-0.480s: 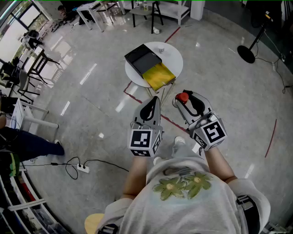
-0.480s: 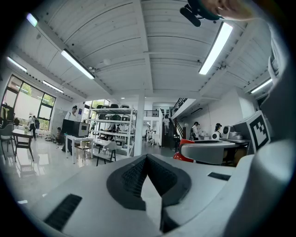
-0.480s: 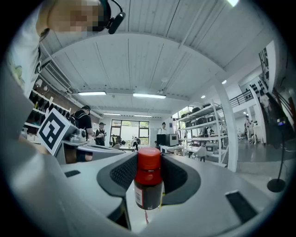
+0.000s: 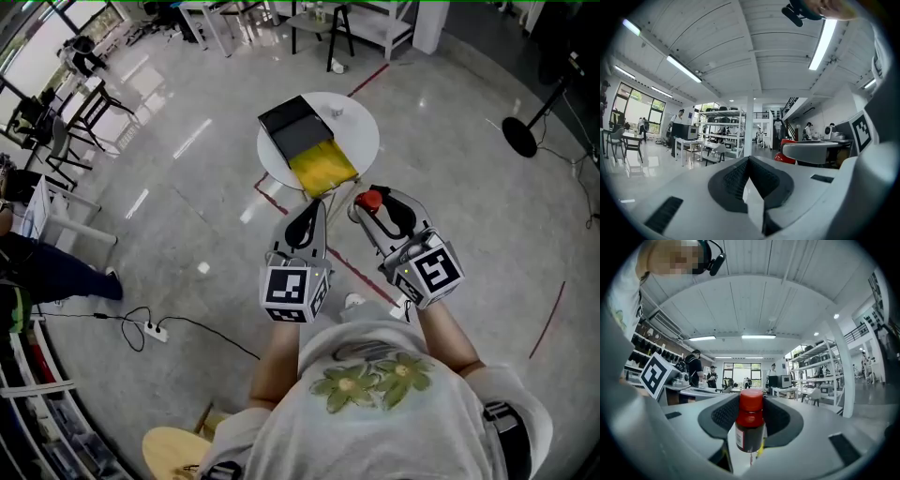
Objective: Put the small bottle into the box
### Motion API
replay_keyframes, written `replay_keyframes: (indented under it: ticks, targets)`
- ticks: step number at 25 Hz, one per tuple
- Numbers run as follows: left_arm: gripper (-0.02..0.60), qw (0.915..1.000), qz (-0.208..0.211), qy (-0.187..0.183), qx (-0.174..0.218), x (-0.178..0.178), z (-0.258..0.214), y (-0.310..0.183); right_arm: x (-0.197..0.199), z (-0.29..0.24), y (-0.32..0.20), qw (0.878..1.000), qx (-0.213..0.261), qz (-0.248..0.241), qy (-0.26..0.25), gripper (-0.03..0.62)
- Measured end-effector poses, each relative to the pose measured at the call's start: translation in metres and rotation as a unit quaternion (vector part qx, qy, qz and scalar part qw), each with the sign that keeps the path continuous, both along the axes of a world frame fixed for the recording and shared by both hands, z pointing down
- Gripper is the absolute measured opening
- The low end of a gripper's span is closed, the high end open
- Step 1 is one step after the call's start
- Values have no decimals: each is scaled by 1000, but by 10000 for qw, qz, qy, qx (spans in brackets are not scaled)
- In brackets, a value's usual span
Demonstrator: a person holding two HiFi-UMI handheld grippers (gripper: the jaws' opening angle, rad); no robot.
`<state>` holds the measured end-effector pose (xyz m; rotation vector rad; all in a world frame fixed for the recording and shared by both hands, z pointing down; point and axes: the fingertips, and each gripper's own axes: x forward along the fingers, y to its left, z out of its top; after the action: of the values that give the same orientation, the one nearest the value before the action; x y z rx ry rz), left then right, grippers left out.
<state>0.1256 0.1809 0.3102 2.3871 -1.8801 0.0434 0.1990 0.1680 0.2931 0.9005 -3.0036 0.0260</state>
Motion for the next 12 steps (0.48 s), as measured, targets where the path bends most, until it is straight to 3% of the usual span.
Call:
replay_keyframes:
  ticks: [12]
  targets:
    - [3,9981,-419,97,-448,-9,38,-34,-2,23,-55,9990,-246,-360,-4,153]
